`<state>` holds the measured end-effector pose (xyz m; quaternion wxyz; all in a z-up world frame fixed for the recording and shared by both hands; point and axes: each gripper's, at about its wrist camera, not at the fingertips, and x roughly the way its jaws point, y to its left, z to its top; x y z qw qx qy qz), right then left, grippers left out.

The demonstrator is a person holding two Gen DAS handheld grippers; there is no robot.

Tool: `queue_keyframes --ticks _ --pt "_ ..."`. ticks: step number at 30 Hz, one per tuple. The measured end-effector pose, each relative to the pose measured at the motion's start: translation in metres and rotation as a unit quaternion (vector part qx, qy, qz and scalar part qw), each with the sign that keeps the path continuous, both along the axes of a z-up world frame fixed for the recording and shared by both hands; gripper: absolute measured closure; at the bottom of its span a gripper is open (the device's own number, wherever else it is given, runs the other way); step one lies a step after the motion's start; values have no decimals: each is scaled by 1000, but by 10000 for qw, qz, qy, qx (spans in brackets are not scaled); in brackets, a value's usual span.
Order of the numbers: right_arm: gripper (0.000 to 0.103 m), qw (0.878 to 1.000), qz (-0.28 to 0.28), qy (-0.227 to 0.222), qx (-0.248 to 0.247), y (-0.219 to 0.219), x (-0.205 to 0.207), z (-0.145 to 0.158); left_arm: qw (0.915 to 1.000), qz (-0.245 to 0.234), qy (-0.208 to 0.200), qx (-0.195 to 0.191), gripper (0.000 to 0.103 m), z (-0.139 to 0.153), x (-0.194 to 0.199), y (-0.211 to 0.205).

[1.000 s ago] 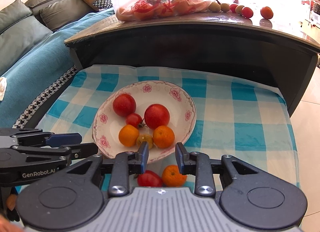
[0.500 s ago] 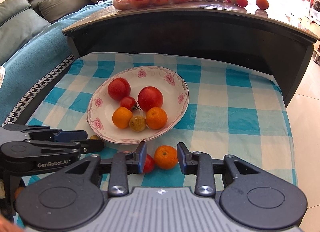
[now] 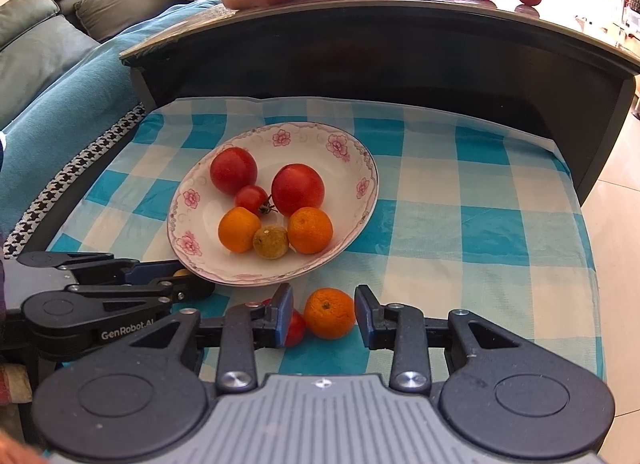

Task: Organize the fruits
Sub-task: 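Withdraw both grippers and move the left gripper onto another small brown fruit, then open the right gripper around a mandarin orange while the left gripper stays at the brown fruit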

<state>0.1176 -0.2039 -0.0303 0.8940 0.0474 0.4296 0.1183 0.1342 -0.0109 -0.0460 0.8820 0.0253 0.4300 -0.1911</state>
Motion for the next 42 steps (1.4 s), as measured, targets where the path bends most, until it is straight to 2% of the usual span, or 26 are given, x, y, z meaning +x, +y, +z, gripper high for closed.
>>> queue_keyframes --ticks 9,19,25,30,34,37,40,42 --pt "68 9998 64 49 169 0 -7 3 9994 -324 52 149 68 8 -23 -3" --pt "68 9986 50 194 480 4 2 -6 9988 -424 119 217 66 -3 -38 2" --pt "63 9977 114 143 646 9 9 -6 9983 -536 168 130 55 -4 -38 2" --pt "63 9958 350 353 774 14 9 -5 9981 -571 193 82 53 -4 -38 3" --pt "63 9985 38 109 539 6 7 1 9982 -572 187 55 52 -5 -38 3" --pt "63 9992 -244 85 318 -2 12 -2 9982 -580 158 67 52 -5 -39 3" --pt "63 9993 -224 220 217 -2 17 -10 9982 -586 141 77 51 -5 -40 2" --pt "63 9995 -181 142 215 -2 17 -9 9982 -589 134 65 48 -6 -41 1"
